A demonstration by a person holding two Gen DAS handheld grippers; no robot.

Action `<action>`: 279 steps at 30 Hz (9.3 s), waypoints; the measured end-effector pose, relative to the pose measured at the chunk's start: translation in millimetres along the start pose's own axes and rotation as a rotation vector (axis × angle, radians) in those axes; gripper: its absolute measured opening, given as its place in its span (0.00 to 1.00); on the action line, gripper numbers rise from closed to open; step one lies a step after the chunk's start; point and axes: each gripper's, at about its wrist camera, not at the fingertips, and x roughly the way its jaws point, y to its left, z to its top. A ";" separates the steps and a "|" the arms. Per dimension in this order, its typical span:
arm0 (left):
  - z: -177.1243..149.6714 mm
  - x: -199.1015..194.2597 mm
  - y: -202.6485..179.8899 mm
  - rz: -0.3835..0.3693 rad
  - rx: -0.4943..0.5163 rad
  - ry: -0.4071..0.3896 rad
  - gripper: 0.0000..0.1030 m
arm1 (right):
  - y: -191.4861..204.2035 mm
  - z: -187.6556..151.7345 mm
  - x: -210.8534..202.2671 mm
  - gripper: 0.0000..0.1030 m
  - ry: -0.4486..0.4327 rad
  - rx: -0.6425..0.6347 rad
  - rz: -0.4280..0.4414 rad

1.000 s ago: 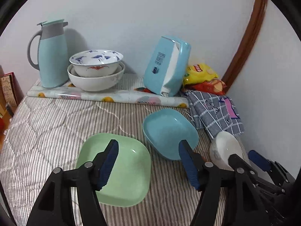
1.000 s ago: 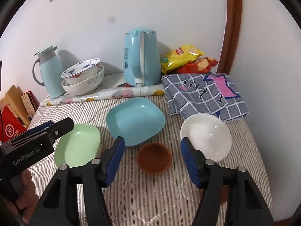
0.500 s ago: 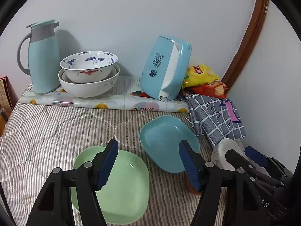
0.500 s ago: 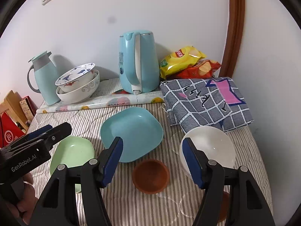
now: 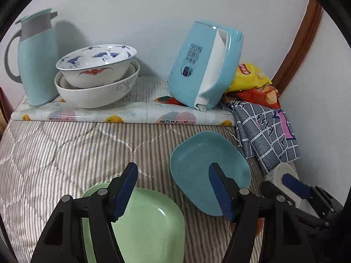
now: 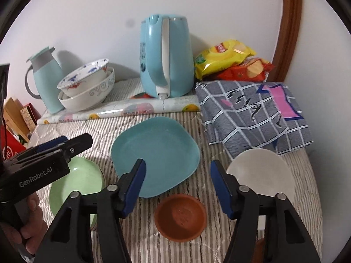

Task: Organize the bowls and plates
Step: 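Move the left tool to the light-blue square plate's rim, then close the left tool on the light-blue plate's rim, then carry the light-blue plate onto the green plate and open the left tool, then move the left tool toward the brown clay bowl, then close the left tool on the brown bowl rim while the right tool grasps another brown bowl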

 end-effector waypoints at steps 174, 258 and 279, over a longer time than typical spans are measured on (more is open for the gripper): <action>-84.1 -45.1 96.2 0.018 -0.094 0.136 0.42 | 118.7 -38.7 38.8 0.21 0.076 -0.176 0.127; -97.9 46.8 -114.1 0.126 0.060 0.194 0.44 | -180.7 -146.4 -16.1 0.48 0.085 0.178 0.000; -94.1 48.8 -116.3 0.053 0.043 0.173 0.15 | -163.2 -143.0 -17.2 0.14 0.060 0.136 0.011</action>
